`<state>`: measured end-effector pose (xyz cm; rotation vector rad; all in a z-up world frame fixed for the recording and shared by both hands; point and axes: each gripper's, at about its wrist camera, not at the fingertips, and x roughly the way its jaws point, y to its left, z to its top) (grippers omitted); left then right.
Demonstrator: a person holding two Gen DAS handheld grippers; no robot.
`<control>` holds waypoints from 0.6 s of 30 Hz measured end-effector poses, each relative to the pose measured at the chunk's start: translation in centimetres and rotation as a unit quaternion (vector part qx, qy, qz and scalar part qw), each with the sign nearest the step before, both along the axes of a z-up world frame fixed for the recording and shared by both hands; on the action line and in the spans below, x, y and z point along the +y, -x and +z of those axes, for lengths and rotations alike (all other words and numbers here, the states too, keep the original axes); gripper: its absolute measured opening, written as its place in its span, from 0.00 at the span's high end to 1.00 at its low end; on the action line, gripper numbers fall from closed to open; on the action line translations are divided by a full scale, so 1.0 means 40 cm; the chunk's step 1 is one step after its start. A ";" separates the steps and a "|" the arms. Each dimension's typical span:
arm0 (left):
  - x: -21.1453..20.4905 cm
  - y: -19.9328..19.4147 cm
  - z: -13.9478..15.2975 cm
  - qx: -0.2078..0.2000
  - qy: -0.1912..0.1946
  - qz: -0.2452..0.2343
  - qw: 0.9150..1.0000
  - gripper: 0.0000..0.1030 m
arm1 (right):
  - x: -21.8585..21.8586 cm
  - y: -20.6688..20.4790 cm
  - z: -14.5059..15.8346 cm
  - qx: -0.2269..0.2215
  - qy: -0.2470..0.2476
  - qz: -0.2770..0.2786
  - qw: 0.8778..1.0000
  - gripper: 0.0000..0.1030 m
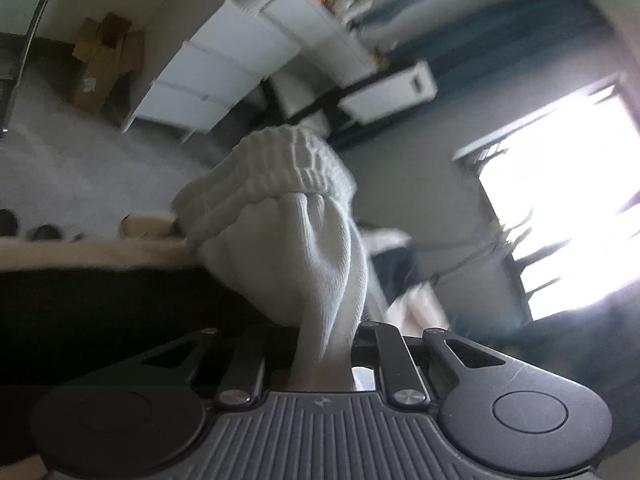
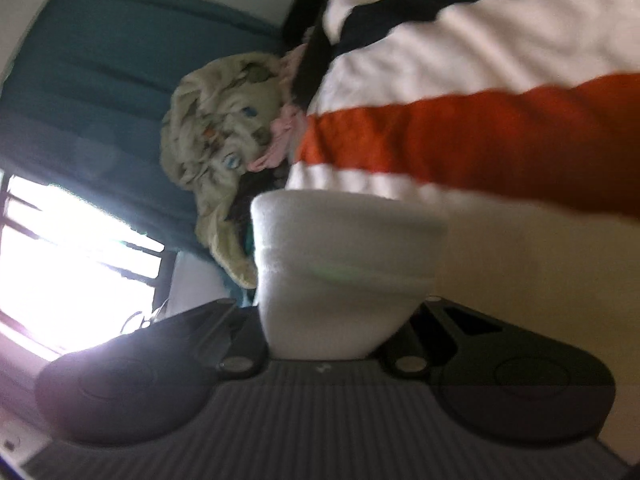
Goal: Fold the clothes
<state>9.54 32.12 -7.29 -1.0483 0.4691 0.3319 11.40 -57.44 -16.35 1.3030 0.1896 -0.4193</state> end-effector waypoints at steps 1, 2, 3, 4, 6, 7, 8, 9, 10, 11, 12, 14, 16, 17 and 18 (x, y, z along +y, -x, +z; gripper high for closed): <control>-0.005 0.007 -0.004 0.017 -0.004 -0.012 1.000 0.85 | -0.010 0.024 -0.007 0.007 0.000 -0.004 1.000 0.90; -0.012 0.009 -0.010 0.034 -0.015 -0.026 0.999 0.84 | -0.019 0.046 -0.016 0.015 0.001 -0.008 1.000 0.90; -0.019 0.012 -0.014 0.049 -0.026 -0.041 0.998 0.83 | -0.026 0.064 -0.029 0.025 0.002 -0.009 1.000 0.90; -0.026 0.018 -0.014 0.059 -0.042 -0.055 0.996 0.80 | -0.032 0.078 -0.044 0.035 0.003 -0.007 0.999 0.90; -0.045 0.033 -0.007 0.075 -0.073 -0.079 0.991 0.77 | -0.044 0.087 -0.076 0.062 0.002 0.003 0.998 0.90; -0.058 0.044 0.001 0.082 -0.092 -0.088 0.988 0.71 | -0.050 0.086 -0.088 0.065 -0.006 0.005 0.998 0.90; -0.073 0.059 0.009 0.090 -0.108 -0.091 0.986 0.63 | -0.056 0.083 -0.098 0.063 -0.012 0.006 0.998 0.90; -0.088 0.073 0.016 0.097 -0.125 -0.094 0.983 0.58 | -0.058 0.079 -0.103 0.063 -0.012 0.009 0.998 0.90; -0.102 0.088 0.024 0.105 -0.141 -0.097 0.980 0.55 | -0.056 0.076 -0.101 0.066 -0.003 0.013 0.998 0.90; -0.117 0.101 0.033 0.111 -0.157 -0.098 0.976 0.51 | -0.053 0.072 -0.098 0.069 0.006 0.016 0.997 0.90; -0.132 0.109 0.048 0.114 -0.172 -0.094 0.974 0.49 | -0.050 0.069 -0.095 0.071 0.012 0.018 0.997 0.90; -0.165 0.128 0.077 0.114 -0.205 -0.085 0.968 0.37 | -0.049 0.068 -0.092 0.070 0.013 0.015 0.997 0.90; -0.217 0.152 0.108 0.103 -0.250 -0.073 0.960 0.29 | -0.048 0.064 -0.086 0.071 0.016 0.012 0.997 0.90; -0.246 0.162 0.124 0.094 -0.275 -0.066 0.955 0.27 | -0.048 0.060 -0.081 0.072 0.019 0.011 0.997 0.90; -0.271 0.162 0.137 0.085 -0.294 -0.066 0.950 0.26 | -0.047 0.060 -0.077 0.074 0.023 0.011 0.997 0.90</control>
